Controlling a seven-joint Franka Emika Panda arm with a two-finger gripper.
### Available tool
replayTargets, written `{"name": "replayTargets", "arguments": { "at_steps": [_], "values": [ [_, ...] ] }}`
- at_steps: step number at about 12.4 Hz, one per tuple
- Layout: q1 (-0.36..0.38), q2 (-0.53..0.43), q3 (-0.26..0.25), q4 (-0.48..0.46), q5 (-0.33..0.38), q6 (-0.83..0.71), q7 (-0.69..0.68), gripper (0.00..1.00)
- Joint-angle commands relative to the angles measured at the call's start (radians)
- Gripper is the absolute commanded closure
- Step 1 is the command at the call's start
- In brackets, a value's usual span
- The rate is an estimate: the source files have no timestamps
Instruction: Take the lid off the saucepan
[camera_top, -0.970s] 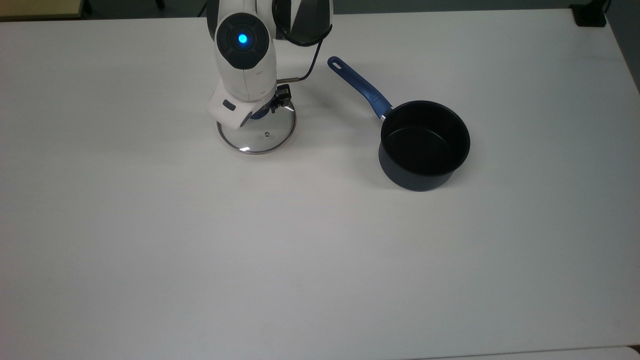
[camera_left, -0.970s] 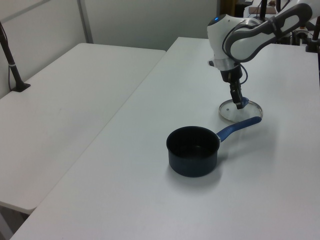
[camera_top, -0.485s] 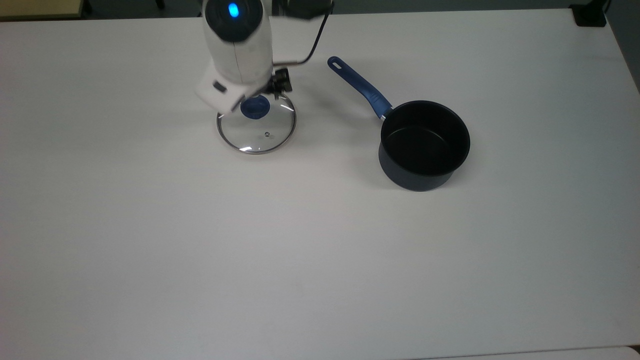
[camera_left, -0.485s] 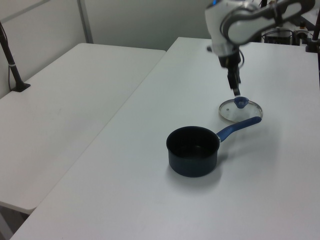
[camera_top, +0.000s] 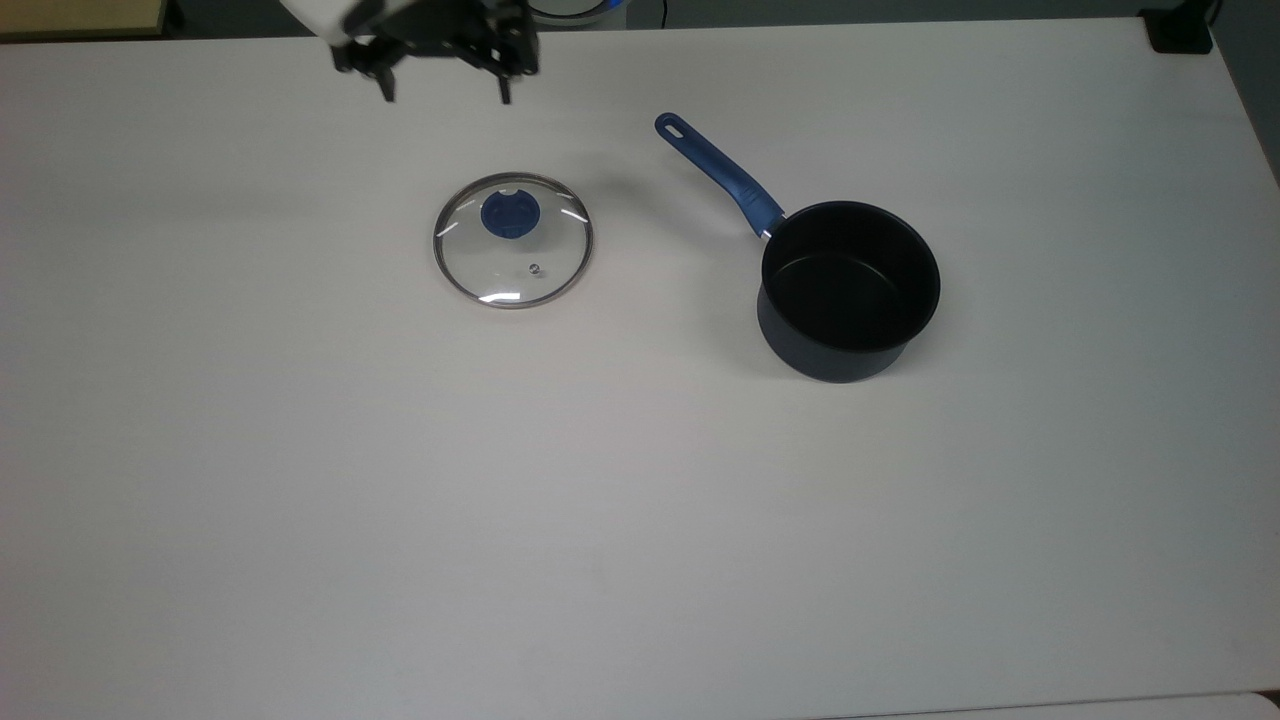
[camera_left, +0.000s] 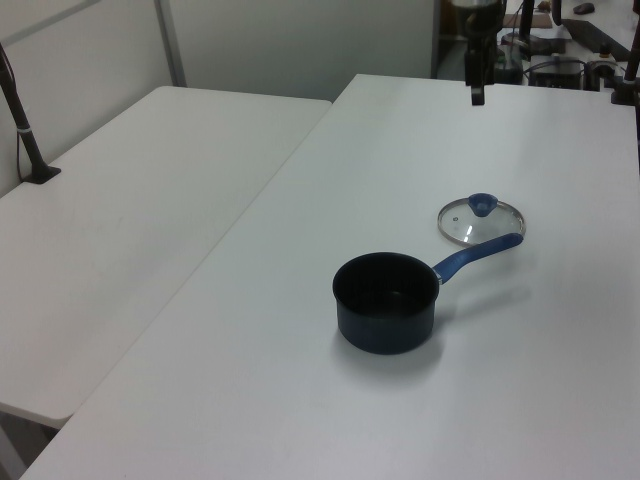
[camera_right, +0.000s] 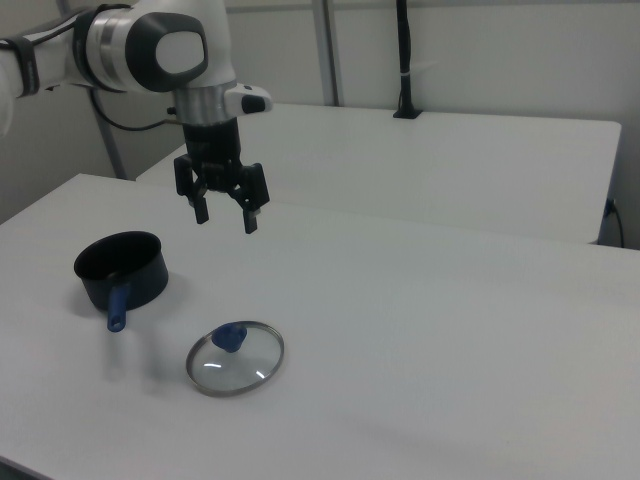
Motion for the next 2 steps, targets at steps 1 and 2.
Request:
{"name": "replayTargets", "arguments": {
  "at_steps": [1,2],
  "values": [
    [-0.009,-0.011,-0.014,-0.001,0.000,-0.012,0.076,0.00],
    [-0.008,-0.009,-0.013,0.005,-0.002,-0.013,0.082,0.00]
  ]
}}
